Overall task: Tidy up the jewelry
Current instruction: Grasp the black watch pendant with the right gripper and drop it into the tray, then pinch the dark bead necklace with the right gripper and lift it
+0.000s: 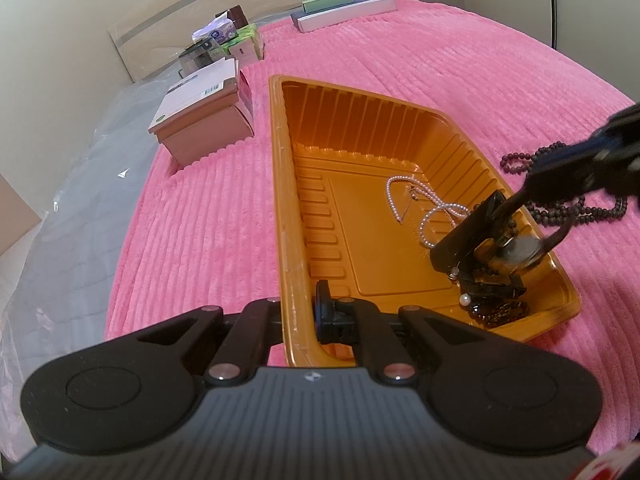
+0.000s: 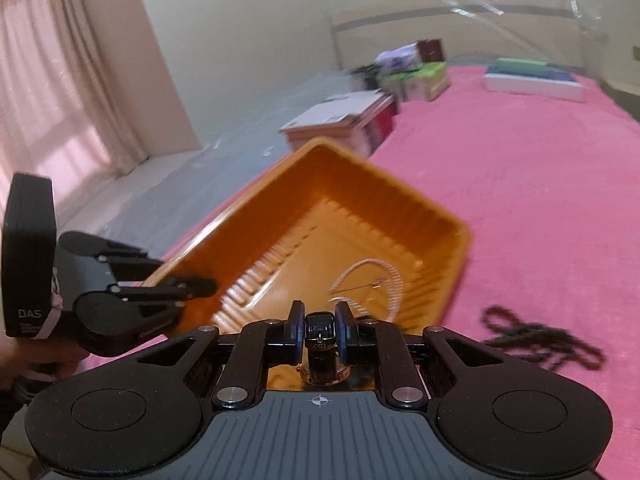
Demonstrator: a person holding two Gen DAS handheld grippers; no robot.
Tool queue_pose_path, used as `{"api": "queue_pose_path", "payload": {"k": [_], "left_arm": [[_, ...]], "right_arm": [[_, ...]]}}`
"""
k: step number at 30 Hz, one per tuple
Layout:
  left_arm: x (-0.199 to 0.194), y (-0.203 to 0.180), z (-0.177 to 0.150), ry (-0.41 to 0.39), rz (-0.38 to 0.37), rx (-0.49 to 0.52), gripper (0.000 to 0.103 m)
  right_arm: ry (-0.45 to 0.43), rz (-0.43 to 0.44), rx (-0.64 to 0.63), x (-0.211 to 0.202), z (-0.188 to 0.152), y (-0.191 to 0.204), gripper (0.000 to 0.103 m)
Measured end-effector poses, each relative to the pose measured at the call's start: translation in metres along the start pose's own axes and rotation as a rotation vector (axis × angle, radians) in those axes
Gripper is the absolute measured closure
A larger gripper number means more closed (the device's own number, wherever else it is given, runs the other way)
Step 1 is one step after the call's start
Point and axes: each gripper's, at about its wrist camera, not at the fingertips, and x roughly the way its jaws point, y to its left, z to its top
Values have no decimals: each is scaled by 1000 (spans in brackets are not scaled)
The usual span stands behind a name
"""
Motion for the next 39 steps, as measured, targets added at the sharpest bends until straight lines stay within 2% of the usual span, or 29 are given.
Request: {"api": "queue_pose_path", "payload": {"k": [6,9,10,11,13,18,24,26,31,37,39], "left_arm": [[1,2,-1,-1,-4,-4,99],[1,2,-2,-1,-6,-7,99],[2,2,-2,0,-6,-7,99],[2,3,-3,0,-7,-10,99],[2,3,-3,0,-8,-12,99],[2,3,-3,-2,-7,-11,100],[1,3,-4,0,-6,-13,100],[1,3,-4,1,-4,-13,100],[1,2,-3,4,2,-7,100],[1,1,-2,10,8,0,100],[1,0,-2,13,10,3,100]], "right_arm": [[38,51,35,26,-2,0,87],[17,70,92,25,-3,-10,86],[-4,58,112,20,-4,-15,79],[-24,41,129,14,-5,-22,67],[-58,2,164,0,-8,-38,61],[-90,-176,234,-43,-36,-87,60],[-54,-383,301,-80,-80,-132,60],[-41,-427,306,-87,-93,-141,60],[-30,-471,263,-87,-108,-146,60],[-23,-462,249,-70,-109,-150,60],[-21,-461,247,-64,-107,-153,65]]}}
